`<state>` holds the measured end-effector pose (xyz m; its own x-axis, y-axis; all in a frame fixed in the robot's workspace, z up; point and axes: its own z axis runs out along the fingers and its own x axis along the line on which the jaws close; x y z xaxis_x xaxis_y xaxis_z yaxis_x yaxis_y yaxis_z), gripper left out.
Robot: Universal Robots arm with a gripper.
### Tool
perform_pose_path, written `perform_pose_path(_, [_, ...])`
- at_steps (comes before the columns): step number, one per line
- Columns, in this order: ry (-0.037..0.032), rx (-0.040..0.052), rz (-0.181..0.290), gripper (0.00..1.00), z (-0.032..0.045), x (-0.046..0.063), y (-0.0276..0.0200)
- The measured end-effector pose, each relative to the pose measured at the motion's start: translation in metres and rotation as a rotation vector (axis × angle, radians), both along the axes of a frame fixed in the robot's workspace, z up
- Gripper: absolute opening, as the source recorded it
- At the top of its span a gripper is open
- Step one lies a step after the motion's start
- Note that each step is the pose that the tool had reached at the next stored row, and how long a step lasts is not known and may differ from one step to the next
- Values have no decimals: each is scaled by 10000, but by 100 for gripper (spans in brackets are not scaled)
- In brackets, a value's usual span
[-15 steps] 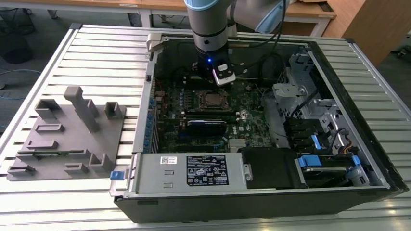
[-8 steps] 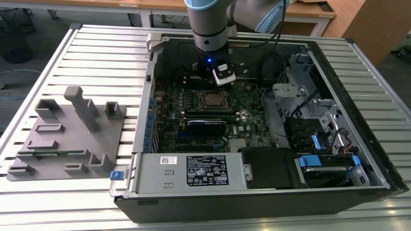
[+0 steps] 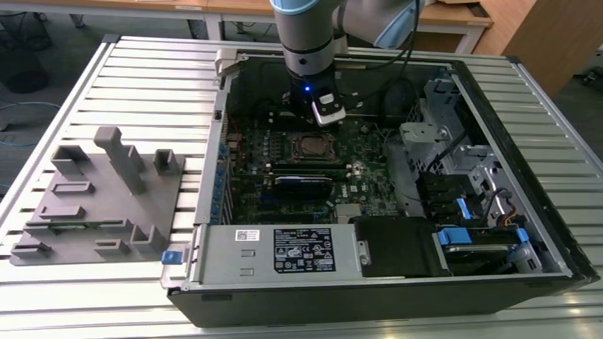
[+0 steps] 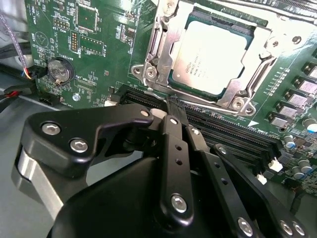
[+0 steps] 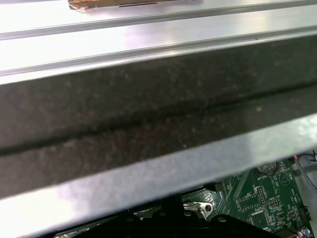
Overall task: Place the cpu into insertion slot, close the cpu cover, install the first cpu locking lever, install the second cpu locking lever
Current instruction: 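Install the first cpu locking lever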
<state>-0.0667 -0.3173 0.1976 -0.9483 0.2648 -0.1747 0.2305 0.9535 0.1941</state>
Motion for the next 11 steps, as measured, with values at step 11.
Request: perform_pose_path(11, [-85,-295,-27,11,-23,0,0])
